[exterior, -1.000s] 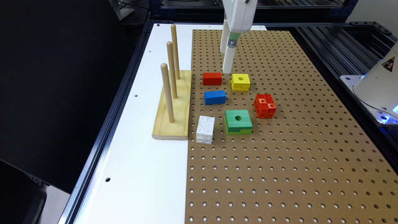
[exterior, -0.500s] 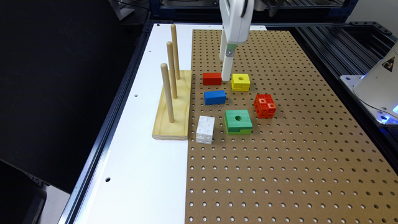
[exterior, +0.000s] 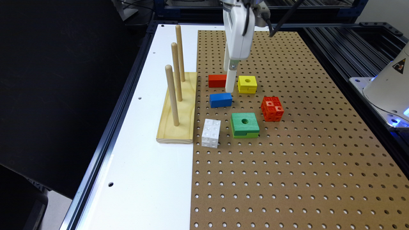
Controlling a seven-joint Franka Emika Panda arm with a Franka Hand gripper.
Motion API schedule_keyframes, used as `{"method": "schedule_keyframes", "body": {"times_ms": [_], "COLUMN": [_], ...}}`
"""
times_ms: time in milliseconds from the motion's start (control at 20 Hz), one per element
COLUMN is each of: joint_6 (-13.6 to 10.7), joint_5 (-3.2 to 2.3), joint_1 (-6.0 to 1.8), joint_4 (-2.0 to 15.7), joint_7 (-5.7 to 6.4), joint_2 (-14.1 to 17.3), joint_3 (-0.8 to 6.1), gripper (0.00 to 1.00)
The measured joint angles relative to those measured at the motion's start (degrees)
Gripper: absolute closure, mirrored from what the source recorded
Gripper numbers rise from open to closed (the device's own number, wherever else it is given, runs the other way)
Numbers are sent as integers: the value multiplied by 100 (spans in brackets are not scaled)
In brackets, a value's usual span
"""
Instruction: Pick up narrow blue stick.
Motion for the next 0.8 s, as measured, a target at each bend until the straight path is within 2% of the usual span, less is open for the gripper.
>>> {"method": "schedule_keyframes", "body": {"times_ms": [200,400,600,800], "joint_6": [307,312,311,313], "joint_5": [0,0,0,0], "joint_1": [0,3,4,4], "joint_4": [9,40,100,136], "joint_7": [0,0,12,12], "joint_2": [288,297,305,349], "joint_3": [0,10,62,71], "gripper": [0,0,0,0]}}
